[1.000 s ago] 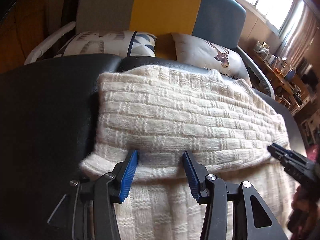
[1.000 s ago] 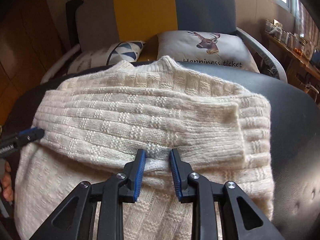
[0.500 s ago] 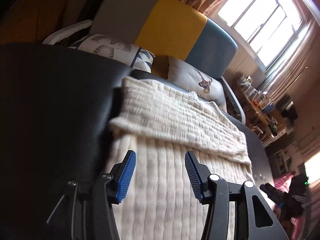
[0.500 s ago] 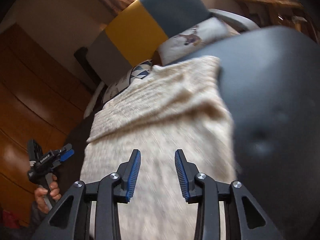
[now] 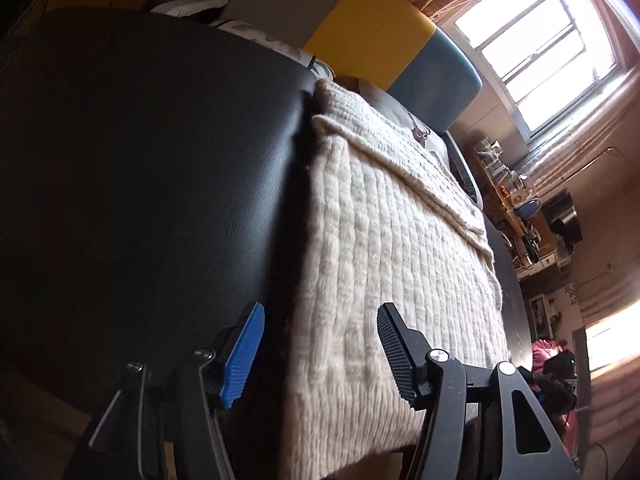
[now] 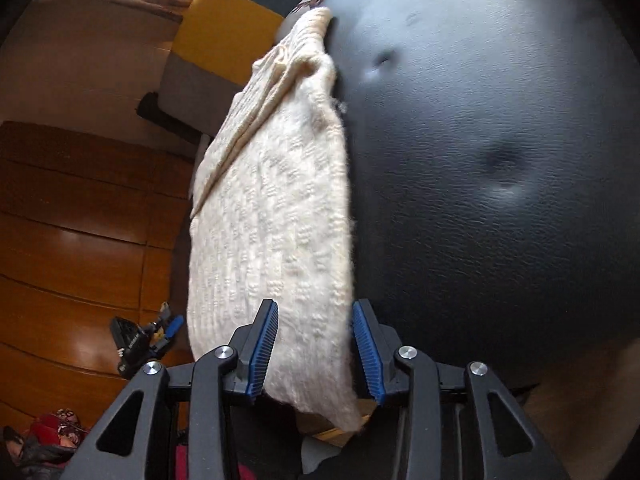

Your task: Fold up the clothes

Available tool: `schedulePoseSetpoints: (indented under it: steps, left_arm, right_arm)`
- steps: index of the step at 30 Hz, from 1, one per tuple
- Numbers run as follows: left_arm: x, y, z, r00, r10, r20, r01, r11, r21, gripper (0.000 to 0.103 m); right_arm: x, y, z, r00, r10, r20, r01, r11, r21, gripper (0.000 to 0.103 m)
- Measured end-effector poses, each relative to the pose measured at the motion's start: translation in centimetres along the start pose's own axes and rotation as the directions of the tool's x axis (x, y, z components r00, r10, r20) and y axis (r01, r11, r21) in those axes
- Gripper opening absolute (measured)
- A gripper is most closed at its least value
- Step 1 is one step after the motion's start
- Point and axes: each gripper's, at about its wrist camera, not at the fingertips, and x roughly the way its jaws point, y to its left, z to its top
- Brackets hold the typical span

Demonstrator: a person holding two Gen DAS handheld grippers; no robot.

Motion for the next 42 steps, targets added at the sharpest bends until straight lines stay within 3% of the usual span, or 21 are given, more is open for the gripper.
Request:
schedulePoseSetpoints:
  steps: [5,9,12,14,17,19,23,27,29,30,33,34,36,42]
  left_arm:
    - [0.9,0.5,-1.1,0.997,-0.029,-0.069,0.029,0.999,0.013,0.071]
    - [1.5,0.1,-1.8,0.995,-0.038,-0.090,0.043,0.998,0.055,0.071]
    - [1.7,-0.7,-2.6,0.990,-0.083,-0.116,0.097,0.988,0.119,0.071]
    - [2.3,-1.1,-3.1,0.988,-0.074,-0.138,0.094,0.985,0.145,0.070]
    - [2.2,-1.1,-3.1,0.988,-0.083,-0.128,0.100,0.986,0.136,0.070]
    - [2.2,-1.0,-3.1,0.989,-0.088,-0.121,0.104,0.986,0.130,0.068]
    - [2.0,-0.8,-2.9,0.987,-0.110,-0.115,0.120,0.989,0.085,0.052]
    - [2.3,-1.7,-3.0,0.986,-0.108,-0.127,0.120,0.989,0.091,0.054]
    - [2.4,-2.5,-2.9,0.991,-0.070,-0.114,0.083,0.991,0.108,0.054]
    - [2.4,-2.9,-2.9,0.993,-0.052,-0.107,0.066,0.990,0.127,0.054]
    - [3.0,-3.7,-3.2,0.996,0.006,-0.091,0.010,0.985,0.175,0.054]
    - [3.1,-3.9,-3.2,0.996,0.023,-0.082,-0.008,0.983,0.184,0.051]
    - [3.2,-3.4,-3.1,0.996,0.046,-0.076,-0.033,0.986,0.164,0.016]
    - [3.2,-2.9,-3.0,0.994,0.078,-0.070,-0.067,0.987,0.144,0.016]
  right_arm:
    - [3.5,1.4,1.0,0.998,0.062,-0.032,-0.062,0.998,-0.012,0.039]
    - [4.3,2.3,0.9,0.998,0.039,-0.041,-0.041,0.998,-0.053,0.039]
    - [4.4,2.2,0.6,0.998,0.058,-0.031,-0.060,0.997,-0.056,0.040]
    - [4.4,2.2,0.4,0.997,0.067,-0.026,-0.069,0.996,-0.057,0.039]
    - [4.6,2.7,0.1,0.999,0.039,-0.021,-0.040,0.995,-0.096,0.036]
    - [4.7,3.0,-0.1,0.999,0.030,-0.019,-0.032,0.992,-0.123,0.035]
    - [4.8,2.0,0.0,0.995,0.090,-0.031,-0.092,0.994,-0.064,0.035]
    - [4.8,1.7,-0.1,0.994,0.098,-0.055,-0.101,0.993,-0.055,0.035]
    - [4.5,1.7,-0.4,0.995,0.086,-0.058,-0.091,0.993,-0.074,0.035]
    - [4.4,1.8,-0.6,0.996,0.073,-0.056,-0.078,0.993,-0.084,0.033]
    - [4.5,1.9,-1.2,1.000,0.003,-0.025,-0.006,0.994,-0.106,0.012]
    - [4.5,1.9,-1.5,1.000,0.001,-0.016,-0.003,0.994,-0.109,0.012]
    - [4.5,2.1,-1.8,1.000,-0.005,-0.001,0.004,0.993,-0.117,0.012]
    - [3.2,1.5,-2.5,0.998,0.060,0.027,-0.057,0.993,-0.102,0.021]
